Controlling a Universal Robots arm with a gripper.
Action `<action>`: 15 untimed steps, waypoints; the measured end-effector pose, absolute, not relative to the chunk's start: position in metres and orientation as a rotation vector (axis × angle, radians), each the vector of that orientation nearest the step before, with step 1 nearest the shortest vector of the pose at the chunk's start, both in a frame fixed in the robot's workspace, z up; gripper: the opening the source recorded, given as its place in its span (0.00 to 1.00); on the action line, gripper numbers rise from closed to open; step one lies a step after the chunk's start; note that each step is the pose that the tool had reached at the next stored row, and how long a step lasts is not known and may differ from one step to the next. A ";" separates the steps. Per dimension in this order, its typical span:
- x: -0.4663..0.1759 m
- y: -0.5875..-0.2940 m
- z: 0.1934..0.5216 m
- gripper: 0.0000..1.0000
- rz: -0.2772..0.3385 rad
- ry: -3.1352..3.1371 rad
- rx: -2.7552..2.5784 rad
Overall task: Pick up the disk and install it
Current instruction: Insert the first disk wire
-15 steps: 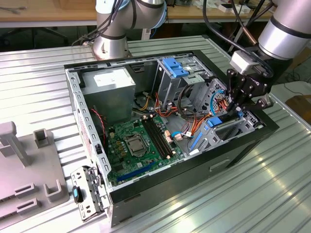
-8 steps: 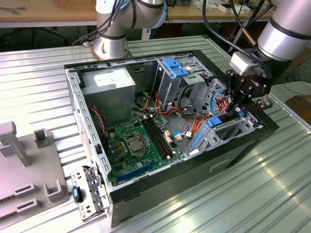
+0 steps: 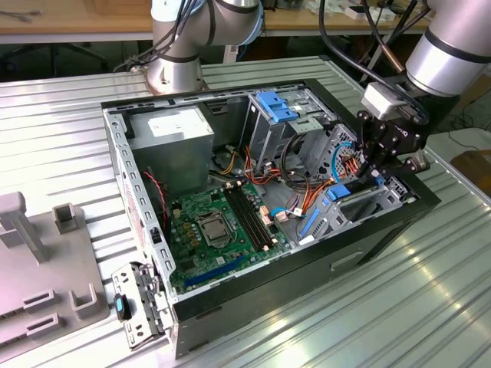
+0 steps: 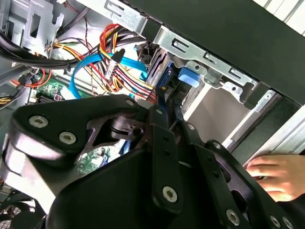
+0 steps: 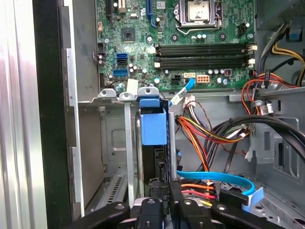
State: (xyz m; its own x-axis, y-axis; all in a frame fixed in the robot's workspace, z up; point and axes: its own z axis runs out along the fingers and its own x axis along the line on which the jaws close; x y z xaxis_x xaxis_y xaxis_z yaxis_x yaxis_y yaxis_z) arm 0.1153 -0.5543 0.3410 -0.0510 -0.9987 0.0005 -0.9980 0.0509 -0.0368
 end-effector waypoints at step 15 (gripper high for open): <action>0.115 -0.554 0.352 0.11 -0.044 2.260 -2.147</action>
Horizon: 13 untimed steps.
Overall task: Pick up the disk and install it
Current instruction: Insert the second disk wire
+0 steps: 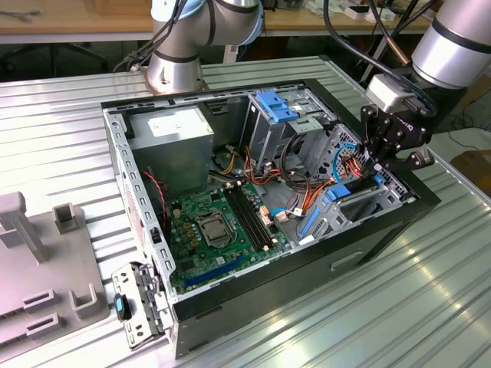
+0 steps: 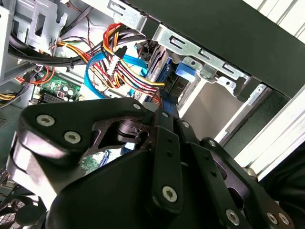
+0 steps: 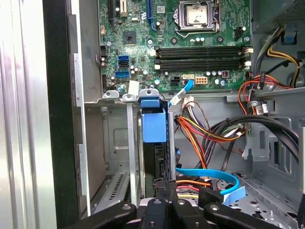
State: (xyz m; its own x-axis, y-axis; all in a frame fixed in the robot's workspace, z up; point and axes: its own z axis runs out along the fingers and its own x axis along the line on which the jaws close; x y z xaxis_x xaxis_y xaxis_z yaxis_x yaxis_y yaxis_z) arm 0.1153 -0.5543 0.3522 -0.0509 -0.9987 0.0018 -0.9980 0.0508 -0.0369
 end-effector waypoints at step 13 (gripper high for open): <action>0.110 -0.553 0.404 0.11 -0.077 2.262 -2.173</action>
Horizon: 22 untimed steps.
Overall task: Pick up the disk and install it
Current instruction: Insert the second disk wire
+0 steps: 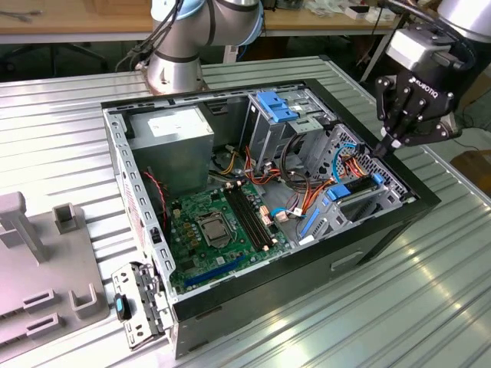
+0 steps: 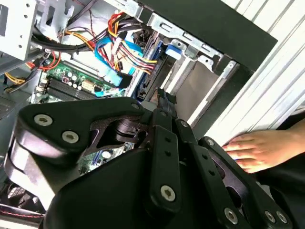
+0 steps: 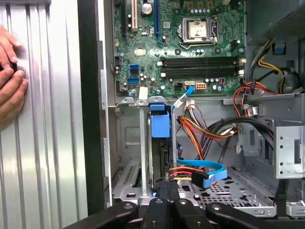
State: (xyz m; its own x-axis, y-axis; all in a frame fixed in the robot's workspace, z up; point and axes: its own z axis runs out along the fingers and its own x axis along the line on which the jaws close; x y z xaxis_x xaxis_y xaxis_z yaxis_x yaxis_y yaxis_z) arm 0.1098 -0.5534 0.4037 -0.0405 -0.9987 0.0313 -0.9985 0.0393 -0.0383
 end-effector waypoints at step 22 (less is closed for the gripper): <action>0.109 -0.507 0.390 0.42 -0.077 2.260 -2.175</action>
